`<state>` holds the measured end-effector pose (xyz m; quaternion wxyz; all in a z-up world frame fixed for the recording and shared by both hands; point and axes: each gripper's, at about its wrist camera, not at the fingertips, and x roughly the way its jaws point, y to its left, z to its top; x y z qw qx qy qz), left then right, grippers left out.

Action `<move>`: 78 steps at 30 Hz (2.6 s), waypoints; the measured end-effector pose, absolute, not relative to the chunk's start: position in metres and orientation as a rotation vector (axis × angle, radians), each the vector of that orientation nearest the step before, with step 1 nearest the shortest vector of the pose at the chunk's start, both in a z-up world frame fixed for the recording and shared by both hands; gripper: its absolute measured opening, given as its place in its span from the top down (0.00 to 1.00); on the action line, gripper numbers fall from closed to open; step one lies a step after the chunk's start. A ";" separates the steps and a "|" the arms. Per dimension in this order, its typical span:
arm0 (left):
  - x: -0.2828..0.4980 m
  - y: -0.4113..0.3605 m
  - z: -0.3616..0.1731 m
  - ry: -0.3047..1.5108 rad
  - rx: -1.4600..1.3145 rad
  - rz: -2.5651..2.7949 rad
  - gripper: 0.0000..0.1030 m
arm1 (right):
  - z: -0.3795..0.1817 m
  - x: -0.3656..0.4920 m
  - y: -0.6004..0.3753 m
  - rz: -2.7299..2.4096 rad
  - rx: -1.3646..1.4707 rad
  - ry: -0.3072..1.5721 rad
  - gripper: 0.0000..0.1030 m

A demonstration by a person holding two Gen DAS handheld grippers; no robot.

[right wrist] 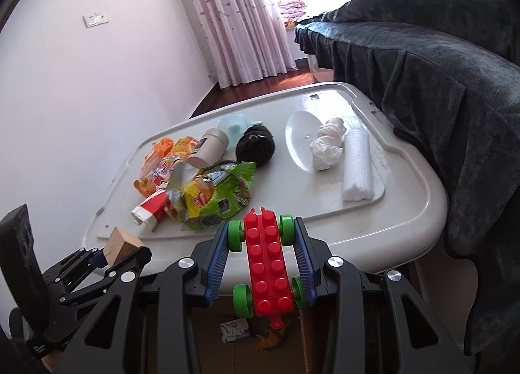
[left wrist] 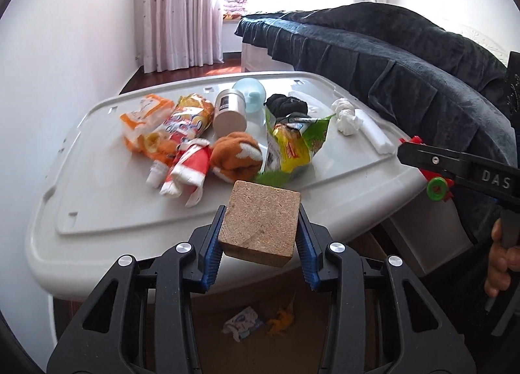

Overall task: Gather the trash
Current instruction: 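Drop the wooden block into the box with the left gripper while the right drops the toy car, then grasp the green snack bag with the right gripper and lift it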

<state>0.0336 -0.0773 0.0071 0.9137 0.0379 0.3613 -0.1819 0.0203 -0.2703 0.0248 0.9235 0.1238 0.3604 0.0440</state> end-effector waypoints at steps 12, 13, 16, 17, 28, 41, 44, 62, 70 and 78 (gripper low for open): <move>-0.026 -0.042 -0.004 0.870 0.037 -0.221 0.62 | 0.001 -0.026 -0.211 0.190 0.122 0.823 0.62; -0.030 -0.039 -0.008 0.888 0.028 -0.205 0.62 | -0.003 -0.031 -0.206 0.196 0.116 0.835 0.62; -0.038 -0.033 -0.024 0.951 0.007 -0.161 0.62 | -0.015 -0.044 -0.196 0.211 0.117 0.881 0.62; -0.040 -0.031 -0.030 0.972 0.007 -0.151 0.62 | -0.019 -0.047 -0.193 0.216 0.118 0.897 0.62; -0.037 -0.023 -0.092 1.152 0.056 -0.077 0.62 | -0.062 -0.046 -0.174 0.208 0.096 1.048 0.62; -0.030 -0.008 -0.094 1.152 0.041 0.034 0.25 | -0.065 -0.044 -0.186 0.149 0.153 1.041 0.41; -0.032 -0.012 -0.087 1.121 0.045 0.024 0.24 | -0.062 -0.044 -0.192 0.125 0.180 1.031 0.41; -0.032 -0.005 -0.072 1.083 0.019 -0.008 0.23 | -0.051 -0.036 -0.201 0.111 0.209 1.010 0.41; -0.036 -0.022 -0.038 0.893 0.090 -0.010 0.23 | 0.002 0.033 -0.214 0.124 0.293 0.901 0.31; -0.041 -0.035 -0.036 0.865 0.150 -0.059 0.23 | 0.014 0.094 -0.191 0.065 0.314 0.885 0.21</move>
